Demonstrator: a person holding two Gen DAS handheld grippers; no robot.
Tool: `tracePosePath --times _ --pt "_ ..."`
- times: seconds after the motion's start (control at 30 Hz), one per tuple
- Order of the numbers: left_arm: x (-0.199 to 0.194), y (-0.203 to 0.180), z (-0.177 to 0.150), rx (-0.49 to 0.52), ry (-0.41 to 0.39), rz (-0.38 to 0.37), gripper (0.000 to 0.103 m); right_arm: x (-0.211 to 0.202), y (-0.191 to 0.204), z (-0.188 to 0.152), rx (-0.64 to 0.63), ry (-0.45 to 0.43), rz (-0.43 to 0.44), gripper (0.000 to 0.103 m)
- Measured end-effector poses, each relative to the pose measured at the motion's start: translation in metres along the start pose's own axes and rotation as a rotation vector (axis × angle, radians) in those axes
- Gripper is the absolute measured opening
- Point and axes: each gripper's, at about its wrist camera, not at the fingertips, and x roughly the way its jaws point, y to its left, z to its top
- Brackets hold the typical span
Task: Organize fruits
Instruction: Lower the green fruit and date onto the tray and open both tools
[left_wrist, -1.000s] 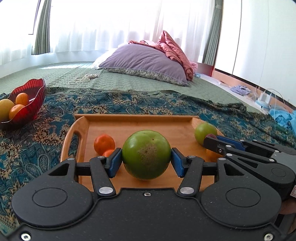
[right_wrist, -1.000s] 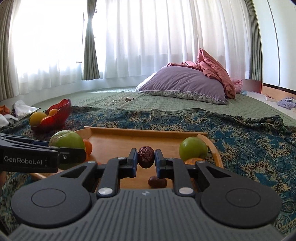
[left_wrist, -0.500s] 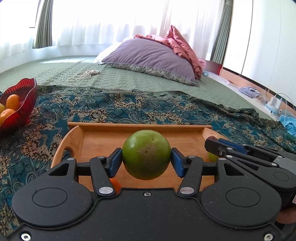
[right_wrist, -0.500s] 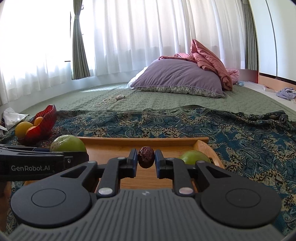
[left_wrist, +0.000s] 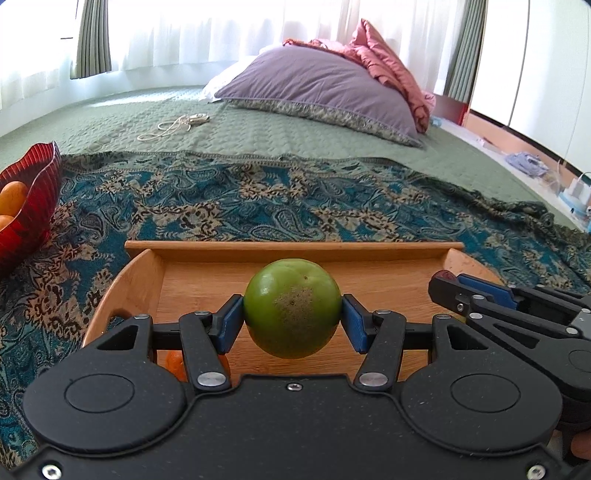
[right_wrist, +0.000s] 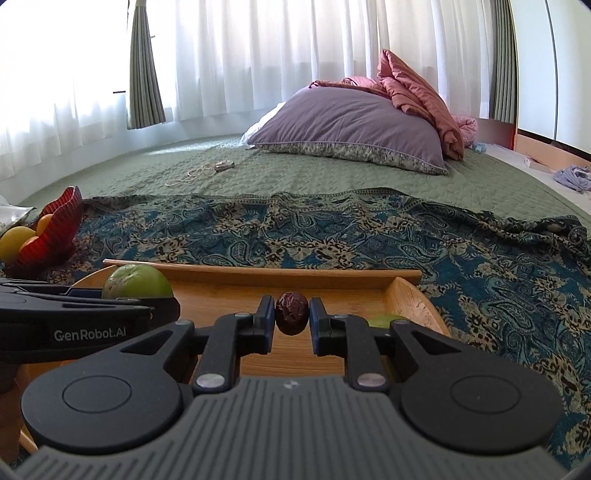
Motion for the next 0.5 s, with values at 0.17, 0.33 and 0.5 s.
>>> tracePosePath --times 0.17,0.33,0.5 --pt "0.01 0.002 -0.001 0.007 0.016 0.021 0.054 0.008 0.001 0.0 -0.019 0.024 -0.003 0.024" --pt "0.015 0.005 -0.001 -0.007 0.025 0.026 0.054 0.015 0.0 -0.001 -0.021 0.04 -0.005 0.024" --pt "0.02 0.005 -0.002 -0.01 0.031 0.028 0.054 0.018 0.002 -0.002 -0.031 0.047 -0.004 0.024"
